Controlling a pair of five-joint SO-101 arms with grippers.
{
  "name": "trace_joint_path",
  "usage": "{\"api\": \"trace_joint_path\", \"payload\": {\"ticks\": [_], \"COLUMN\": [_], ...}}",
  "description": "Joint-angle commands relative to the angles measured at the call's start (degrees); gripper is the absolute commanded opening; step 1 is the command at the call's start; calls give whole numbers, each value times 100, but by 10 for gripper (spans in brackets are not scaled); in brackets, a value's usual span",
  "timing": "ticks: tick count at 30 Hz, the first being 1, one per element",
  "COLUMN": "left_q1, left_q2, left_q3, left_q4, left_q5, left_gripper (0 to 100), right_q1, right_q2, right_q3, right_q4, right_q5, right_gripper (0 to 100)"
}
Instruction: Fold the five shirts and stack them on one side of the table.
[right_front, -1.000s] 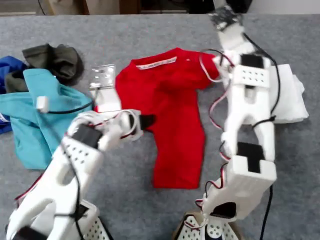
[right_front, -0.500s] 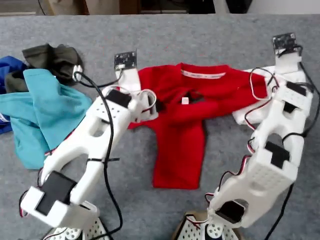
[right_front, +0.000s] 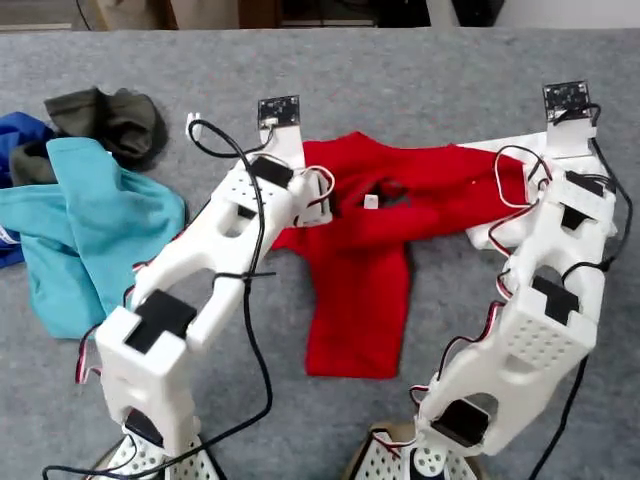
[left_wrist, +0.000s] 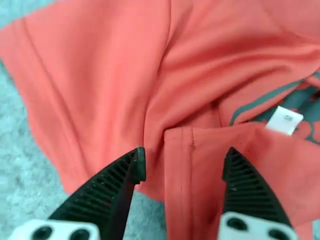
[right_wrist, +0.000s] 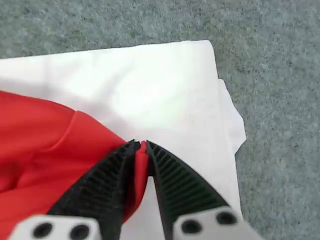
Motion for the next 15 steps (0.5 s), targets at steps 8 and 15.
{"api": "trace_joint_path", "payload": {"ticks": [8, 15], "left_q1": [299, 132], "left_q2": [198, 840], "left_q3": [-1046, -1275], "left_q4": [475, 510], "left_q5": [308, 527], "left_gripper": [160, 168], "right_q1": [13, 13], "right_q2": [-48, -48], "right_q3": [-163, -163], "right_q4": [-88, -88], "right_q5": [-26, -18], "right_gripper": [2, 2]}}
